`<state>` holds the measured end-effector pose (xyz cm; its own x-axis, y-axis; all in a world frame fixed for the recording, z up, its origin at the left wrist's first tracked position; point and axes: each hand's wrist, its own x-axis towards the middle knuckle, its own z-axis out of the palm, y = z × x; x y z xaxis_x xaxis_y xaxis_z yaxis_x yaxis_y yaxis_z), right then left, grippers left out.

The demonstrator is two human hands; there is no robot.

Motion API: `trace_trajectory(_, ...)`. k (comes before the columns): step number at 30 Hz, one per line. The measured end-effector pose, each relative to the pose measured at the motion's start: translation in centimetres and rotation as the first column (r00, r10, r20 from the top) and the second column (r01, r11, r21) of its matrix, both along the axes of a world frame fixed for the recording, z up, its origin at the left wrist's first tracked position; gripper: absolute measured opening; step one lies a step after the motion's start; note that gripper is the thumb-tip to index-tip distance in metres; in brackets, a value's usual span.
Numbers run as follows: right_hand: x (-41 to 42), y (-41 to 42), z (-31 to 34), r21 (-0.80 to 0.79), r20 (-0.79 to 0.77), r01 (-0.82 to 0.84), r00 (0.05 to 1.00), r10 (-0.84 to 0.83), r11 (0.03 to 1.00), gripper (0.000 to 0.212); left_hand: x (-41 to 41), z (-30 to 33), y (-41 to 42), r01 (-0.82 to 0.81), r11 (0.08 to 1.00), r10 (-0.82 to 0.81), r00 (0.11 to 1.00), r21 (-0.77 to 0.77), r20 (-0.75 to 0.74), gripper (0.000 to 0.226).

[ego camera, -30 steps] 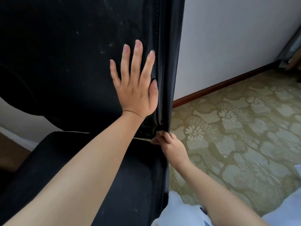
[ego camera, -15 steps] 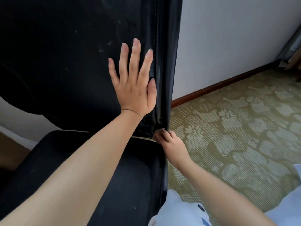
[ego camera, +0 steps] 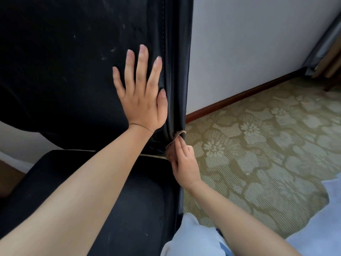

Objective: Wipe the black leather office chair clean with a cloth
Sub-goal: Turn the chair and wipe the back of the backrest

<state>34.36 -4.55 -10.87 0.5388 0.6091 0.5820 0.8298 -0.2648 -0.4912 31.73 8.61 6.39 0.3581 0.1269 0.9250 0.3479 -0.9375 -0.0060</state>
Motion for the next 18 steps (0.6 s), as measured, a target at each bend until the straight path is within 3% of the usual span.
trace_trajectory(5, 0.5, -0.7, 0.4, -0.063, -0.004, -0.005, 1.000, 0.005, 0.998, 0.070, -0.2, 0.0, -0.3, -0.017, 1.000, 0.017, 1.000, 0.017, -0.012, 0.053)
trace_trajectory(11, 1.2, -0.3, 2.5, 0.082, 0.146, 0.030, 0.988, -0.042, 0.996, 0.050, -0.2, 0.0, -0.2, -0.010, 1.000, 0.010, 1.000, 0.016, -0.003, 0.052)
trace_trajectory(14, 0.8, 0.4, 1.6, 0.098, 0.055, 0.005, 0.998, -0.011, 0.995, 0.056, 0.0, 0.0, -0.2, -0.009, 1.000, 0.009, 1.000, 0.017, 0.008, 0.051)
trace_trajectory(18, -0.4, -0.3, -0.9, -0.005, -0.078, 0.031, 0.996, -0.031, 1.000, 0.072, 0.0, -0.1, -0.1, -0.004, 1.000, 0.004, 1.000, 0.014, 0.001, 0.052)
